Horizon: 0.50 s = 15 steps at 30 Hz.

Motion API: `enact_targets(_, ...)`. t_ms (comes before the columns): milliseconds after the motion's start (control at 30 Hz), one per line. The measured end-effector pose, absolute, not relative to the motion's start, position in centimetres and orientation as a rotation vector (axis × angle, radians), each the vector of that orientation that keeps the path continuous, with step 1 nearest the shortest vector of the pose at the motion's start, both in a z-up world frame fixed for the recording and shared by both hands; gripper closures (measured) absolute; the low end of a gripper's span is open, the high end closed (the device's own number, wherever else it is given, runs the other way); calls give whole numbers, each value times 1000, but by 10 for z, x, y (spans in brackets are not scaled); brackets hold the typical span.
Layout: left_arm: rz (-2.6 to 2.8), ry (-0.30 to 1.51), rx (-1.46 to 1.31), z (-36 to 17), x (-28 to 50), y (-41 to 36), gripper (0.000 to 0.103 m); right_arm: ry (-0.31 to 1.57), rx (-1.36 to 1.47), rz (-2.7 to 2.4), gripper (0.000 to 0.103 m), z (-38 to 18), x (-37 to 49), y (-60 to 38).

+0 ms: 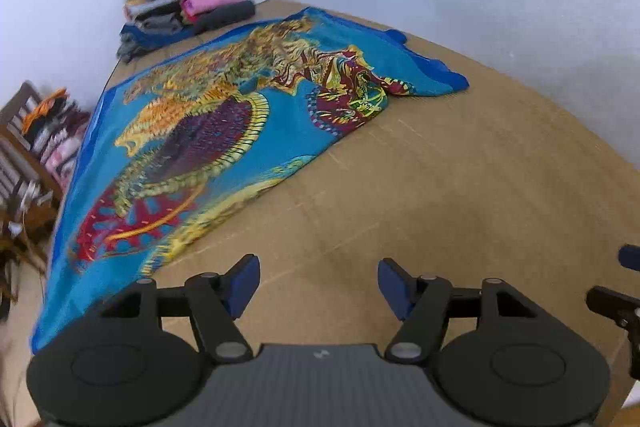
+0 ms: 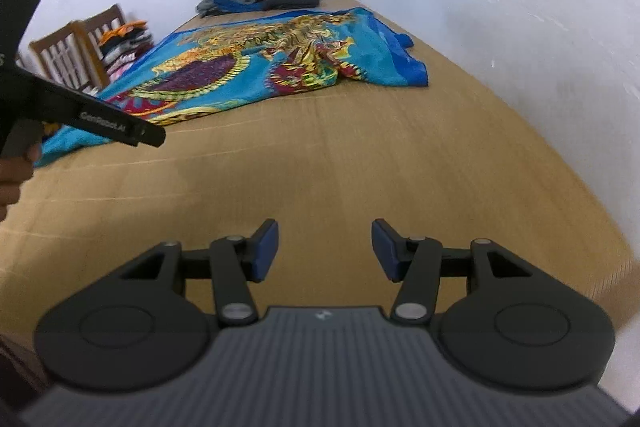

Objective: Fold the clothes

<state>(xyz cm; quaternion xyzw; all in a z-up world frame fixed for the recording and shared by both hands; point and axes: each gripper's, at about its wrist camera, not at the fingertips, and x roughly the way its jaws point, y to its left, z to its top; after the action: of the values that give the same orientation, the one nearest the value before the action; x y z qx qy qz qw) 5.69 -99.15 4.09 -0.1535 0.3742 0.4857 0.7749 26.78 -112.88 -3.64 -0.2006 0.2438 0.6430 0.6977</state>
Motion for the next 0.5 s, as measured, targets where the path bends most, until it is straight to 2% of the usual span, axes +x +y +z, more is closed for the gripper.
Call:
enact_targets(200, 1047, 786, -223, 42, 112, -984, 35, 528, -516, 1503, 49, -47, 319, -1060)
enact_targets(500, 932, 762, -110, 12, 184, -930, 35, 546, -486, 1513, 49, -71, 357, -920)
